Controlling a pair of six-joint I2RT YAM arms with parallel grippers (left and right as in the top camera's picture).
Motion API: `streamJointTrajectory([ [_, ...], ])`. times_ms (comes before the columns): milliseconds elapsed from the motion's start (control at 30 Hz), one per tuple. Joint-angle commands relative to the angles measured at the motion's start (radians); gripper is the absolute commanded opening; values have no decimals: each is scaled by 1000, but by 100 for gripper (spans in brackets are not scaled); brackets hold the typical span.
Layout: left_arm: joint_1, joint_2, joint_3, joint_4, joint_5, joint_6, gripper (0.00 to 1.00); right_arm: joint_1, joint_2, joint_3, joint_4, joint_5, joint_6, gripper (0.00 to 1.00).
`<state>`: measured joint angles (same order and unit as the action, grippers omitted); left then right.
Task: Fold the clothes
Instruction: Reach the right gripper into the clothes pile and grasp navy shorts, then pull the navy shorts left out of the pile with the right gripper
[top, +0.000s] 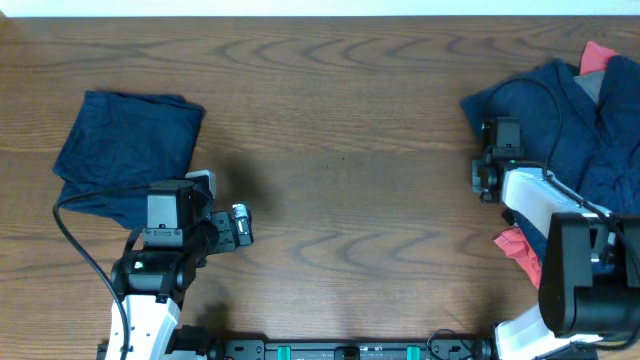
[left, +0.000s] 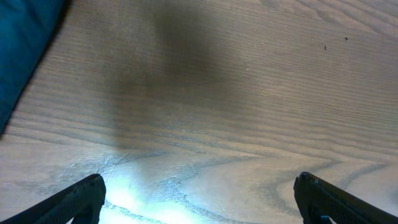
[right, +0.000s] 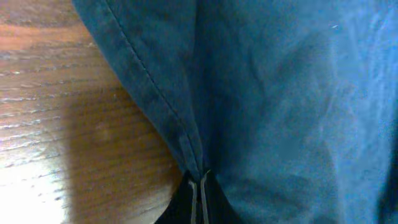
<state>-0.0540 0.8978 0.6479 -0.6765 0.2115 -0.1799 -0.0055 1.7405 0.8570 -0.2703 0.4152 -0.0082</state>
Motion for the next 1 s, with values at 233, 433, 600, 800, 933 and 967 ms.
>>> streamJointTrajectory([
  [233,5,3,24,1,13,-1,98,3,-198,71,-50,-61,10,1],
  [433,5,3,24,0,13,-1,98,3,-197,71,-105,-156,10,1],
  [600,5,3,24,4,13,-1,98,52,-198,72,-172,-611,6,1],
  [800,5,3,24,27,13,-1,98,236,-198,72,-2,-829,225,1],
  [933,5,3,24,33,13,-1,98,356,-198,72,282,-706,413,1],
  [967,5,3,24,33,13,-1,98,380,-198,72,344,-669,436,1],
])
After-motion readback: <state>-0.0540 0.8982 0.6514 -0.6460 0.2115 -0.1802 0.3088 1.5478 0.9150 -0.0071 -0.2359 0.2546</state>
